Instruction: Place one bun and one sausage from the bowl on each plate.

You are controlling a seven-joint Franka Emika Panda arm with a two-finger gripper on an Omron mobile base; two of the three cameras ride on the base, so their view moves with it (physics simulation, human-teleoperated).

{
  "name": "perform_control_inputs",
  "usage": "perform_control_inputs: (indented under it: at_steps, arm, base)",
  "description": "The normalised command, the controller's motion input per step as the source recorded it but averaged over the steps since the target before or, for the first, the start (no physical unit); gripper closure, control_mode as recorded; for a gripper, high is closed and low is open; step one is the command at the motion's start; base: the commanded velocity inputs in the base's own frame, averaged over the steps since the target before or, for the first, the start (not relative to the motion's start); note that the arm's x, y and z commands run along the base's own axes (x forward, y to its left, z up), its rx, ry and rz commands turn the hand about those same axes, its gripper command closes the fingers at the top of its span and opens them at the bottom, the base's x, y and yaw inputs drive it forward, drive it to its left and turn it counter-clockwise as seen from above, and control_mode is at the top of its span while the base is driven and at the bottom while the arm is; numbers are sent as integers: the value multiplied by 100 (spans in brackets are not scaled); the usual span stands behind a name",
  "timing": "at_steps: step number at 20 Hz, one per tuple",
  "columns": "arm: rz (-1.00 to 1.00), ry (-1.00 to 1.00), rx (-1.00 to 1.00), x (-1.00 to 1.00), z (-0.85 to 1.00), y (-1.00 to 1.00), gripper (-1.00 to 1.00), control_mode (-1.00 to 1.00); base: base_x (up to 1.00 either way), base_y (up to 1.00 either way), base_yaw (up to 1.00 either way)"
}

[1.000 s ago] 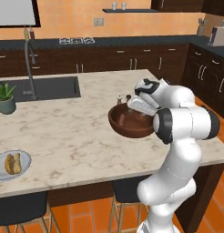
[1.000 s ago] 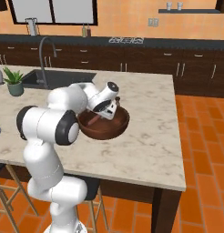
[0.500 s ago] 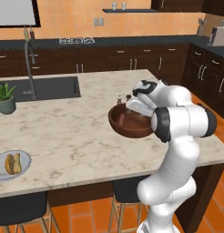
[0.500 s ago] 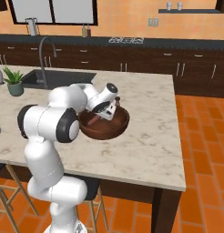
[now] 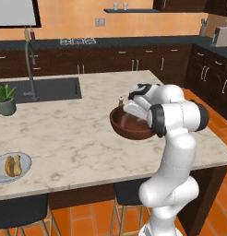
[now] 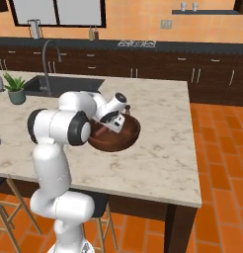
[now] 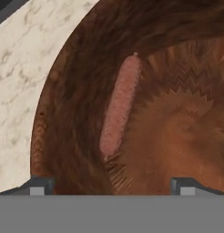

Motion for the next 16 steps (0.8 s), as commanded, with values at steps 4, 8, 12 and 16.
perform_control_inputs:
  at_steps: [4, 8, 12, 16]
  arm:
    - [-1, 0, 3, 23, -41, 8, -100, -100]
    - [-1, 0, 4, 23, -27, 11, -100, -100]
    - [-1, 0, 0, 14, -25, 14, -100, -100]
    - [0, 1, 0, 13, -24, 16, -100, -100]
  base:
    - [0, 0, 0]
    - [0, 0, 0]
    - [0, 0, 0]
    - [0, 0, 0]
